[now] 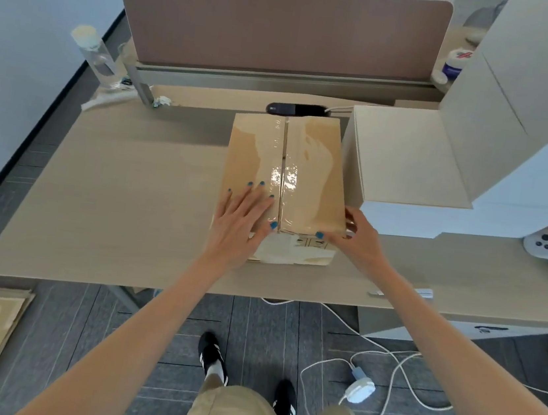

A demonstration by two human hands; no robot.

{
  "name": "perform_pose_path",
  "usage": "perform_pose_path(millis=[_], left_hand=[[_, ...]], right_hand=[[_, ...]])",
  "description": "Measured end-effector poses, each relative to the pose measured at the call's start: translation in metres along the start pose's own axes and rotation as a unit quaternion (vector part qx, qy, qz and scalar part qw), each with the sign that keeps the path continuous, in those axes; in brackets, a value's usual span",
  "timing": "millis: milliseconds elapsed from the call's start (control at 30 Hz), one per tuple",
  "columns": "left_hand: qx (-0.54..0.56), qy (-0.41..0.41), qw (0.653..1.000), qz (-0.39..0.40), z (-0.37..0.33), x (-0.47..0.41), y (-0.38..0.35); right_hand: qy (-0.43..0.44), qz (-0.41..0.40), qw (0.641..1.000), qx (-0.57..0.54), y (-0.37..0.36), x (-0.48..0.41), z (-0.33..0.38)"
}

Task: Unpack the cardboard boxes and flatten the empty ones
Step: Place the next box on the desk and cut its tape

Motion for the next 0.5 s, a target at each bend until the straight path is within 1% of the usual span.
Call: perform_pose_path(millis=[100, 200, 267, 367, 433, 500], left_hand=[[0.013, -0.038, 0.999, -0.003, -0.016, 0.002, -0.003], [-0.007, -0.049, 0.999, -0.013, -0.028, 0.002, -0.008], [-0.026, -0.051, 0.998, -0.03, -0.032, 0.002, -0.009], [-0.048, -0.054, 0.996, -0.049, -0.034, 0.002, -0.012], [-0.057, -0.052, 0.996, -0.054, -0.036, 0.001, -0.013], [-0.06, -0.049, 0.995, -0.059, -0.04, -0.001, -0.015]], right_hand=[[-0.012, 0.037, 0.997, 0.071, 0.012, 0.012, -0.023], [-0.018, 0.07, 0.976, 0.208, 0.026, 0.021, -0.049], [-0.012, 0.082, 0.947, 0.31, 0.037, 0.026, -0.061], [-0.001, 0.076, 0.899, 0.431, 0.055, 0.03, -0.076], [0.01, 0.072, 0.868, 0.491, 0.065, 0.032, -0.085], [0.012, 0.064, 0.85, 0.523, 0.072, 0.035, -0.095]])
Point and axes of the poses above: each hand's wrist, its own x-axis away from the middle knuckle, its own y-axis out of the back of the hand, z = x × y, the point moved 6 cm from there along -x, towards the middle knuckle, and after that the axes turned 13 degrees about -x, right-handed, at the moved point
